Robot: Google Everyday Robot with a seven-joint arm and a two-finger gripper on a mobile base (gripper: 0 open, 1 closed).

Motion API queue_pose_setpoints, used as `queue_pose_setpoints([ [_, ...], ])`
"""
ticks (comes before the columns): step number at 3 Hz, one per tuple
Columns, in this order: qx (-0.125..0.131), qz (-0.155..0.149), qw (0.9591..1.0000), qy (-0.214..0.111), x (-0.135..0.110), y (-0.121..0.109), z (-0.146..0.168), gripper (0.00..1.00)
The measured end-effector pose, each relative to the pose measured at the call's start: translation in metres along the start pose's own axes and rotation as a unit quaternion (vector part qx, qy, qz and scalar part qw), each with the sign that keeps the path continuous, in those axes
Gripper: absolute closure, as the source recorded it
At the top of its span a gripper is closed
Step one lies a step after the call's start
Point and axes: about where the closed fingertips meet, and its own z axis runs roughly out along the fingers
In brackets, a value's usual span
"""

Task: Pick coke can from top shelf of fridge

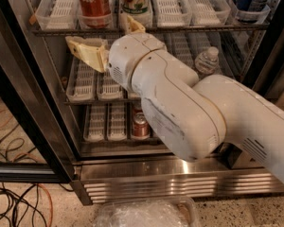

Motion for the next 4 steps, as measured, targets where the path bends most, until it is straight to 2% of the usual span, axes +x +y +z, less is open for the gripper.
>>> queue_pose_setpoints([
  [2, 0.003, -0.031, 0.9995, -0.008, -0.010, -0.001, -0.002, 0.25],
  [4, 0.006, -0.023, 0.9997, -0.012, -0.014, -0.016, 0.005, 0.25],
])
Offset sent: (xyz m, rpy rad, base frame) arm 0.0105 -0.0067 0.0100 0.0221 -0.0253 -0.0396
